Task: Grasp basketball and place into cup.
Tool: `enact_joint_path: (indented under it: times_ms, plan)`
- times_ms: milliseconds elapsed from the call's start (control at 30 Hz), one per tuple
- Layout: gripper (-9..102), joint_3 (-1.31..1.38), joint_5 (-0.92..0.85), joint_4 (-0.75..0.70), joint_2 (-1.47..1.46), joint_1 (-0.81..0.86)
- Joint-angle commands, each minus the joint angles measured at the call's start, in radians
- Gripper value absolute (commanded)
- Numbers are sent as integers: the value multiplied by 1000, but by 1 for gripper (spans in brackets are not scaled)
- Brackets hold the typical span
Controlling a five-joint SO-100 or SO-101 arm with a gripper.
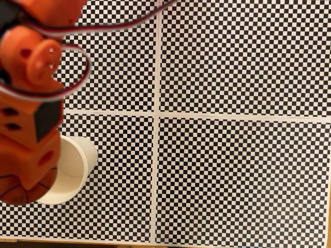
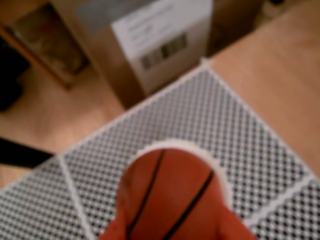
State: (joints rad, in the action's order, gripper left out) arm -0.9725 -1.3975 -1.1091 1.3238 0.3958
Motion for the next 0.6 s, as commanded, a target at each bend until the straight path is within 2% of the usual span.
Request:
enact_joint_path:
  times_ms: [0, 167, 567]
  plan:
    - [15, 61, 6, -2, 5, -9]
    - [17, 66, 5, -2, -3, -11]
    - [39, 104, 0, -2, -51, -40]
